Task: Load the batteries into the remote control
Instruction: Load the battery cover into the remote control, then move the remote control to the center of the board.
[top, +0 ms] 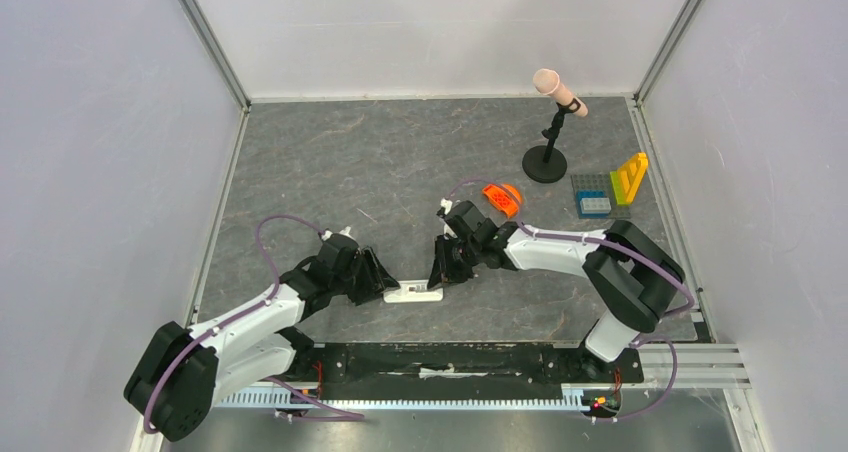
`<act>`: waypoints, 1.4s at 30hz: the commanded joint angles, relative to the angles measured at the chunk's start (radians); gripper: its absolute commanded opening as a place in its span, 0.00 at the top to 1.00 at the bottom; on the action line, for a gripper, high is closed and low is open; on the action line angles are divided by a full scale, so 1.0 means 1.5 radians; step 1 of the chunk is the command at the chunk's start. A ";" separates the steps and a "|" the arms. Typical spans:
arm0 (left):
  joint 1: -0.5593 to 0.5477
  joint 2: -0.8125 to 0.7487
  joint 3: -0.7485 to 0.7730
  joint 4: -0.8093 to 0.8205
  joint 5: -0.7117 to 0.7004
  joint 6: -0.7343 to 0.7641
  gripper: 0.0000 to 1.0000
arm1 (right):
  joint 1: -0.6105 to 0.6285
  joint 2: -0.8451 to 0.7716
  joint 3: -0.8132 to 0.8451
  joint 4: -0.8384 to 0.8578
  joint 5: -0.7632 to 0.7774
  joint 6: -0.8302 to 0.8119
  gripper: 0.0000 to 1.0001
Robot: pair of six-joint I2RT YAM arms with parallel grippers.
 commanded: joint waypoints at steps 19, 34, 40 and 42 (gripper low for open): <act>-0.001 -0.174 0.259 -0.358 -0.267 0.111 0.30 | 0.053 -0.118 0.010 0.029 0.060 -0.460 0.19; -0.001 -0.318 0.359 -0.492 -0.344 0.114 0.28 | 0.150 0.027 0.082 -0.031 0.182 -0.723 0.13; -0.001 -0.323 0.363 -0.498 -0.345 0.117 0.27 | 0.150 0.061 0.093 -0.008 0.223 -0.680 0.49; -0.001 -0.323 0.363 -0.501 -0.345 0.116 0.27 | 0.150 0.065 0.096 0.002 0.229 -0.661 0.58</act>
